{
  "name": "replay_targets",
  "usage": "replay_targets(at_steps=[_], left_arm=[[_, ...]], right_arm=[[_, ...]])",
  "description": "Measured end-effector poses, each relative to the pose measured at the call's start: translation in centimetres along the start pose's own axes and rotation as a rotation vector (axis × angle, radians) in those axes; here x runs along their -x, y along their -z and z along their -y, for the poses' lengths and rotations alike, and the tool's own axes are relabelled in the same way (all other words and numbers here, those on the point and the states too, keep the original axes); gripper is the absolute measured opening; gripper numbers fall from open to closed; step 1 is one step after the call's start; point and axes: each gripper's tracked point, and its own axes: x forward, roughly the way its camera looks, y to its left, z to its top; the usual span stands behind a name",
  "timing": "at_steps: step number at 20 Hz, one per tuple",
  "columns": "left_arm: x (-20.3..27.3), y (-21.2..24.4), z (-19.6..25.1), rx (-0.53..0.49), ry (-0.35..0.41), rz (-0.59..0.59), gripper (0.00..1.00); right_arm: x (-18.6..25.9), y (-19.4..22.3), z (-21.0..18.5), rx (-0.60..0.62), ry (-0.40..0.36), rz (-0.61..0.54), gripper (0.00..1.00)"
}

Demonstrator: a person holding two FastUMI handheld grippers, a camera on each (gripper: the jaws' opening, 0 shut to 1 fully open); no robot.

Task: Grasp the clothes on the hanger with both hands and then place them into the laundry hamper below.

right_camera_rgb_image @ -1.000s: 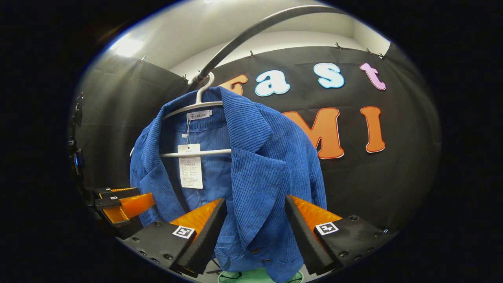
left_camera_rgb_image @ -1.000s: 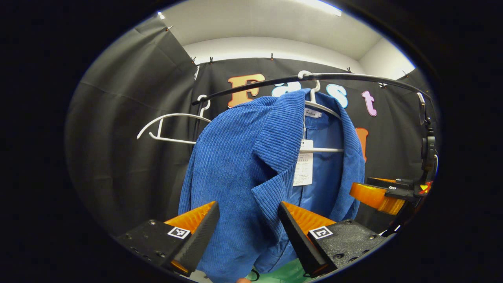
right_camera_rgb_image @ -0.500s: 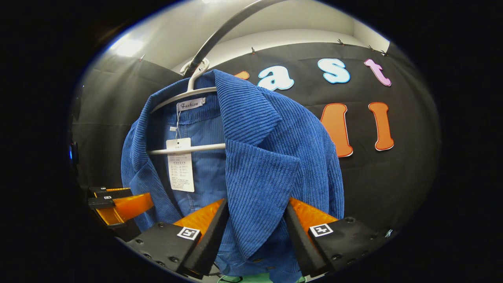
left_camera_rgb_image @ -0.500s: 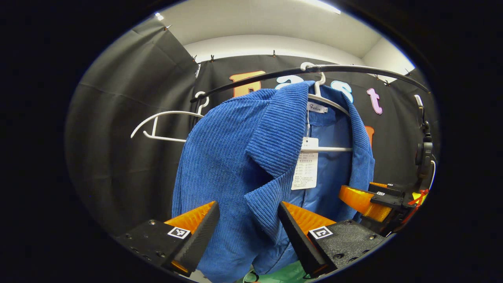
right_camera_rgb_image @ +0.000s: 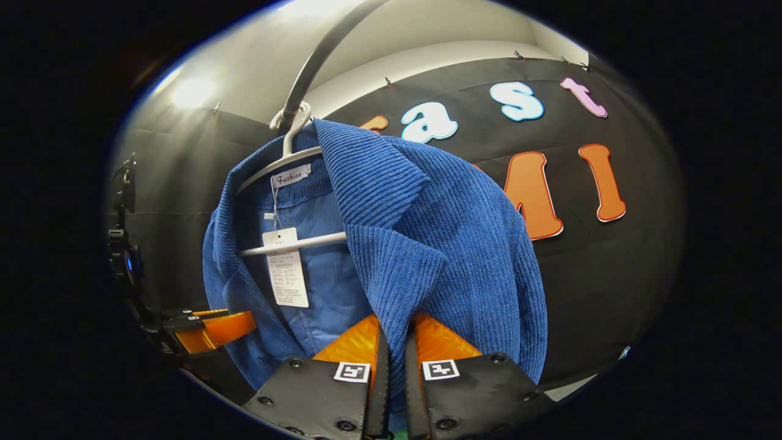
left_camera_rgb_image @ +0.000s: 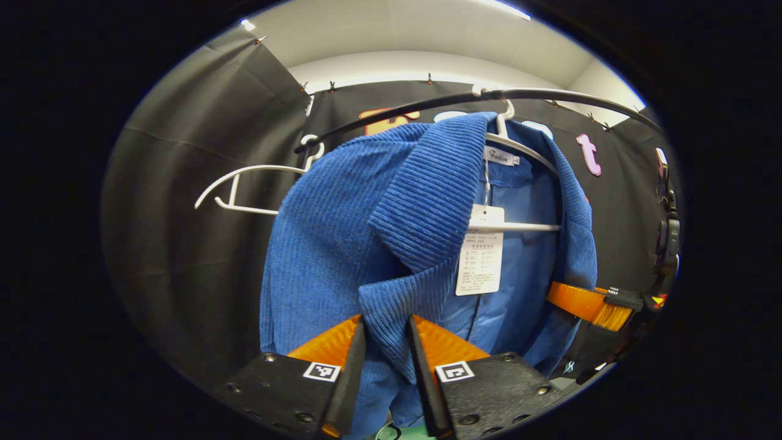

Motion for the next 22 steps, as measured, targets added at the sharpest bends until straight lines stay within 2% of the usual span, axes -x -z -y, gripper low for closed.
replay_targets(at_steps=[2,3,4,8,16,22], left_arm=[[0.5,0.2,-0.4,-0.012,-0.011,-0.006,0.14],[0.7,-0.1,-0.1,0.027,0.013,0.009,0.03],[1.0,-0.3,0.4,0.064,0.038,0.012,0.02],[2.1,-1.2,-0.4,0.085,0.052,0.013,0.00],[5.6,-4.0,-1.6,0.036,0.056,0.066,0.00],[8.8,-9.1,-4.8,0.094,0.026,0.170,0.00]], right_arm=[[0.2,-0.4,1.0,0.015,0.025,0.011,0.08],[0.3,-0.7,1.0,0.013,0.015,0.020,0.03],[0.5,-1.0,0.9,0.001,-0.003,0.023,0.08],[0.6,-1.5,0.7,-0.088,-0.097,0.011,0.08],[2.4,-4.8,2.3,-0.119,-0.129,0.053,0.08],[3.8,-6.9,1.7,-0.279,-0.214,0.061,0.08]])
